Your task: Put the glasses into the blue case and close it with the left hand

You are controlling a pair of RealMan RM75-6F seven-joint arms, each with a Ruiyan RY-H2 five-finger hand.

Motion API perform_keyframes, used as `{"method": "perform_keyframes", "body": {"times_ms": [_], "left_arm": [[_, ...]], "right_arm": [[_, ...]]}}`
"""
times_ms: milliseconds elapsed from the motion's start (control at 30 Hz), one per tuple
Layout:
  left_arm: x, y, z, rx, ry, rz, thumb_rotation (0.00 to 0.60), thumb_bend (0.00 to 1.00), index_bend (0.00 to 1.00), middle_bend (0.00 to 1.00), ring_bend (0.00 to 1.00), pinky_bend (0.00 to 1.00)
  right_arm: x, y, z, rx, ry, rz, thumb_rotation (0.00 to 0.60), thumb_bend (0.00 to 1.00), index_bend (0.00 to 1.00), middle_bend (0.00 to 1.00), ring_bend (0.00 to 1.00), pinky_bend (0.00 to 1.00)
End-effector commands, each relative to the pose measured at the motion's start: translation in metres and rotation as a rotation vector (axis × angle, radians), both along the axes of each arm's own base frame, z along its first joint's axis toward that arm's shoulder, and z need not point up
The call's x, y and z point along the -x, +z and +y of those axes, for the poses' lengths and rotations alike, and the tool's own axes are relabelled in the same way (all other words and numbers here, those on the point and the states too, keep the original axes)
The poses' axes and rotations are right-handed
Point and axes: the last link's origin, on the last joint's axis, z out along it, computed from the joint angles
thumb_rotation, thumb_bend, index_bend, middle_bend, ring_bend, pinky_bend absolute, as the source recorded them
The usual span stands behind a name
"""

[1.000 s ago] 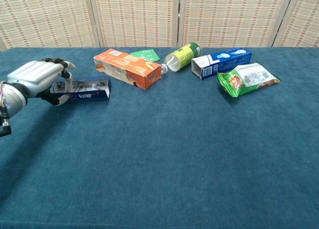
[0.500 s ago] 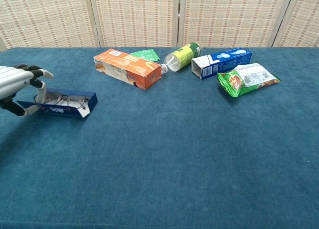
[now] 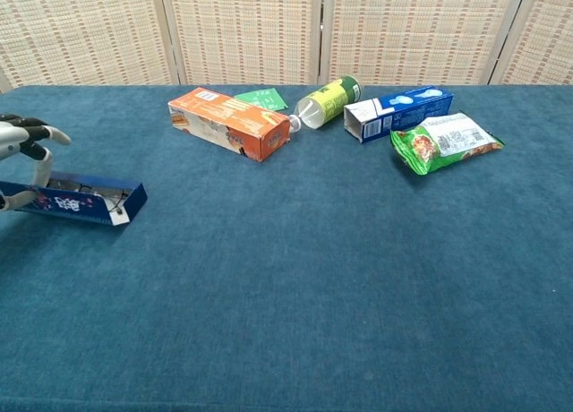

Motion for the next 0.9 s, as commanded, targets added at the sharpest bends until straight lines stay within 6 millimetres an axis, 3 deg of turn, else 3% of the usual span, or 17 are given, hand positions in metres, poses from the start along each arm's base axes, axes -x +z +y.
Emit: {"method": "perform_keyframes", "body": {"times_ms": [33, 367, 667, 900], "left_arm": [[-0.005, 0.002, 0.008, 0.002, -0.005, 0.017, 0.6, 0.48, 0.61, 0.13, 0.01, 0.0], [-0.016, 0.006, 0.034, -0.009, 0.025, 0.028, 0.6, 0.48, 0.61, 0.13, 0.01, 0.0], [-0.018, -0.002, 0.057, -0.027, 0.06, 0.046, 0.6, 0.48, 0.59, 0.13, 0.01, 0.0], [-0.017, -0.011, 0.067, -0.049, 0.095, 0.074, 0.6, 0.47, 0.48, 0.13, 0.0, 0.0]], "right_arm": [[0.0, 0.0, 0.001, 0.001, -0.002, -0.001, 0.6, 0.25, 0.05, 0.17, 0.14, 0.23], [0.001, 0.001, 0.003, 0.009, -0.004, -0.004, 0.6, 0.25, 0.05, 0.17, 0.14, 0.23], [0.001, 0.001, 0.005, 0.011, -0.006, -0.008, 0.6, 0.25, 0.05, 0.17, 0.14, 0.23], [0.003, 0.002, 0.007, 0.011, -0.011, -0.01, 0.6, 0.25, 0.05, 0.17, 0.14, 0.23]]}}
